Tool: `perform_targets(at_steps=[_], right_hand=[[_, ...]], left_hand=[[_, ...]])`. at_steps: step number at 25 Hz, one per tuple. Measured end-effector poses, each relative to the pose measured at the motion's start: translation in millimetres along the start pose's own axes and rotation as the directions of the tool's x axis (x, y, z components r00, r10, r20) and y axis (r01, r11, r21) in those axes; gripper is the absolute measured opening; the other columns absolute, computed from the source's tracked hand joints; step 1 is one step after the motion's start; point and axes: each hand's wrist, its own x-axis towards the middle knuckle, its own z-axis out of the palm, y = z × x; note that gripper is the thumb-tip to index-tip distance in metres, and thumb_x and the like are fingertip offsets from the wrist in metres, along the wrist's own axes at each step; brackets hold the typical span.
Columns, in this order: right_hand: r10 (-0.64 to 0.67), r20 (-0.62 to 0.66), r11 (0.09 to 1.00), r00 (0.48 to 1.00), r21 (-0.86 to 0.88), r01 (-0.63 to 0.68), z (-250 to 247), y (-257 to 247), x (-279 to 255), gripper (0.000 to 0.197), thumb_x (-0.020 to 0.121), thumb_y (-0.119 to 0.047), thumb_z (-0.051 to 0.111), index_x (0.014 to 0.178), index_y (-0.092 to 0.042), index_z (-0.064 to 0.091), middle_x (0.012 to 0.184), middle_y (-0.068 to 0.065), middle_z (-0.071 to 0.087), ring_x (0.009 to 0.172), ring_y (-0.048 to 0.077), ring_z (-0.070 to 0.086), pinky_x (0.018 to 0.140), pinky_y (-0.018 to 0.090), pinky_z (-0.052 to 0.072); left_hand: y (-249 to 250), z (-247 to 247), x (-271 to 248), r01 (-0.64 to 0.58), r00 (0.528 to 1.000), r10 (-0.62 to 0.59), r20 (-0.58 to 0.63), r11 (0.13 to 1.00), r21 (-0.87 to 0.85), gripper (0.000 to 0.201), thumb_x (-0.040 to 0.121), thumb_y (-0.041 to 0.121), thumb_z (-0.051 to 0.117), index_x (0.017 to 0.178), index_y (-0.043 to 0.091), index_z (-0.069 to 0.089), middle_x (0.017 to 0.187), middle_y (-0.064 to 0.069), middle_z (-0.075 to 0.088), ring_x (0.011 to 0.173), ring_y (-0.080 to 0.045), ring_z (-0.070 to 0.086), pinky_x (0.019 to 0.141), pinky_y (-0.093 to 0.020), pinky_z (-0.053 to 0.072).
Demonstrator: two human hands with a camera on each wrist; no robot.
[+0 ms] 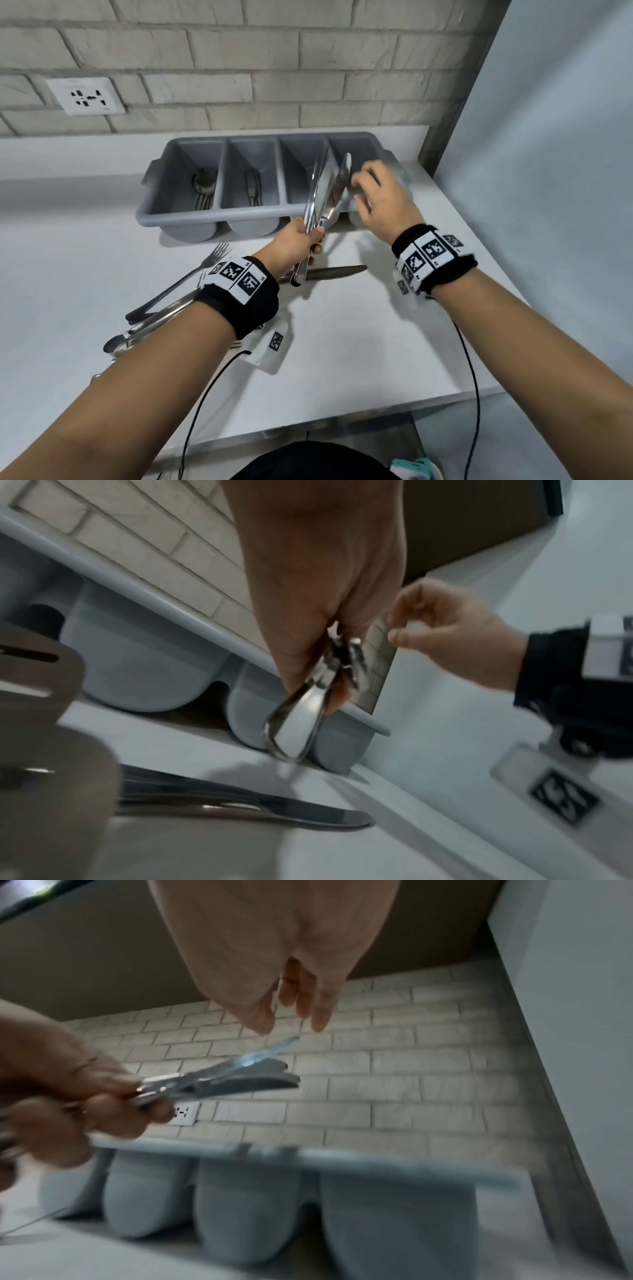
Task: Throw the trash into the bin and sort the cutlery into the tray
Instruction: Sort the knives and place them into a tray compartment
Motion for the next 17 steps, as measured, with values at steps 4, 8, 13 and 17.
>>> perform_targets(at_steps=[4, 8, 13, 17], right_hand=[[0.267, 0.644, 0.944, 0.717, -0.025, -0.330, 50.9, 0.1, -26.3, 0.022, 0.087, -0.012, 0.054, 0.106, -0.008, 0.063, 0.117, 0.012, 0.056, 0.108, 0.030, 0.056, 0.092, 0.035, 0.046], [0.244, 0.797, 0.958, 0.553, -0.109, -0.267, 82.4, -5.1, -33.7, 0.037, 0.082, -0.015, 0.061, 0.120, -0.017, 0.057, 0.121, 0.008, 0.057, 0.110, 0.029, 0.057, 0.095, 0.041, 0.049], [0.234, 0.854, 0.970, 0.464, -0.174, -0.169, 90.1, -2.7, -29.5, 0.025, 0.084, -0.009, 0.055, 0.108, -0.013, 0.061, 0.119, 0.009, 0.062, 0.109, 0.029, 0.059, 0.092, 0.037, 0.048], [0.235, 0.846, 0.968, 0.478, -0.248, -0.037, 88.9, -0.2, -37.5, 0.029, 0.085, -0.012, 0.050, 0.113, -0.013, 0.058, 0.122, 0.009, 0.054, 0.114, 0.028, 0.053, 0.093, 0.042, 0.047]], left_hand=[[5.8, -20.6, -7.8, -0.002, 0.998, -0.005, -0.057, 0.994, -0.112, 0.012, 0.096, 0.006, 0.045, 0.088, 0.014, 0.041, 0.074, 0.001, 0.051, 0.056, -0.010, 0.045, 0.046, -0.022, 0.041], [6.5, -32.5, -12.0, 0.009, 0.998, -0.013, -0.060, 0.998, -0.056, 0.014, 0.094, 0.002, 0.047, 0.087, 0.014, 0.045, 0.076, 0.002, 0.055, 0.058, -0.009, 0.047, 0.045, -0.021, 0.042], [5.0, -36.7, -15.2, 0.078, 0.994, -0.071, -0.087, 0.994, 0.072, 0.003, 0.095, 0.009, 0.046, 0.094, 0.012, 0.047, 0.078, 0.002, 0.056, 0.059, -0.009, 0.048, 0.049, -0.024, 0.037], [6.7, -38.5, -16.4, 0.057, 0.995, -0.033, -0.095, 0.964, 0.260, 0.009, 0.094, 0.010, 0.047, 0.086, 0.014, 0.048, 0.076, 0.003, 0.055, 0.061, -0.009, 0.049, 0.051, -0.023, 0.038]])
